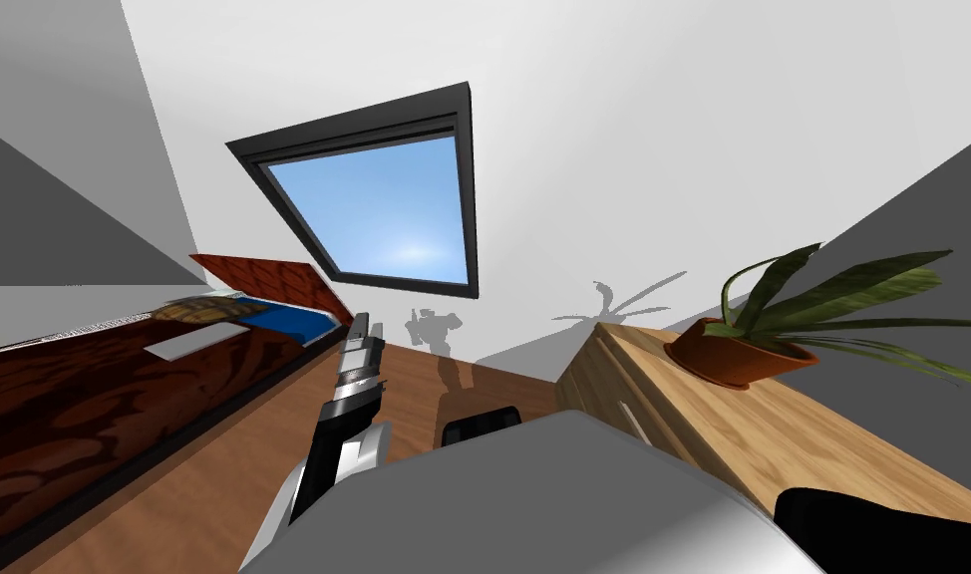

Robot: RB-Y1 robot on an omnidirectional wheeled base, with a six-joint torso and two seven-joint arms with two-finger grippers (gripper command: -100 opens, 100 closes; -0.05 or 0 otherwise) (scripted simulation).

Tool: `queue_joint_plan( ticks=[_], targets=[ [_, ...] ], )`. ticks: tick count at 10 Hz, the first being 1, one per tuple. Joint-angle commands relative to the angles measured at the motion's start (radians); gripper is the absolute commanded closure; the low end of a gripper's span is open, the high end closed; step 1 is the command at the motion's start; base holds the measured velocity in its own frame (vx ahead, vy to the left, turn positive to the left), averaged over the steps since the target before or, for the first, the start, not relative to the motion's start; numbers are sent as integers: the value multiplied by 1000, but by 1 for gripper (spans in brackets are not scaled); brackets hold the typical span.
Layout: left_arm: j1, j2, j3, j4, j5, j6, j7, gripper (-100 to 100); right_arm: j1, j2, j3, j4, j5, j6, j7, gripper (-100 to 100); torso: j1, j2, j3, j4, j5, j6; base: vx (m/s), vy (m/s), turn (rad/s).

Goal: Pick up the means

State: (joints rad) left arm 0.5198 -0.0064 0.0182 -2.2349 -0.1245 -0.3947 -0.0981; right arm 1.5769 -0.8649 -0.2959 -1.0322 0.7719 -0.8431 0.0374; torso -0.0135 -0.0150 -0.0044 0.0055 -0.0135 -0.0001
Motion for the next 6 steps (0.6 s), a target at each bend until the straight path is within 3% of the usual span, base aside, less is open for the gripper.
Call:
queue_joint_plan(
  ticks=[1, 2, 4, 5, 6],
  targets=[
    [0, 0, 0, 0, 0, 0, 0, 0, 4, -1, 2, -32, -2, 8, -1, 100, 0, 0, 0, 0, 0, 0, -3, -23, -1],
    [0, 0, 0, 0, 0, 0, 0, 0, 50, -13, 10, -61, -17, 55, -16, 100, 0, 0, 0, 0, 0, -1, 4, -44, -70],
    [0, 0, 0, 0, 0, 0, 0, 0, 56, -13, 10, -120, -17, 59, -16, 100, 0, 0, 0, 0, 0, 0, -6, -37, -32],
    [0, 0, 0, 0, 0, 0, 0, 0, 56, -13, 10, -123, -17, 59, -16, 100, 1, 0, 0, 0, 0, -1, -1, -2, 12],
    [0, 0, 0, 0, 0, 0, 0, 0, 100, -25, 19, -155, -32, 105, -31, 100, 2, -1, 0, 0, 0, -1, 8, -37, -75]
  ],
)
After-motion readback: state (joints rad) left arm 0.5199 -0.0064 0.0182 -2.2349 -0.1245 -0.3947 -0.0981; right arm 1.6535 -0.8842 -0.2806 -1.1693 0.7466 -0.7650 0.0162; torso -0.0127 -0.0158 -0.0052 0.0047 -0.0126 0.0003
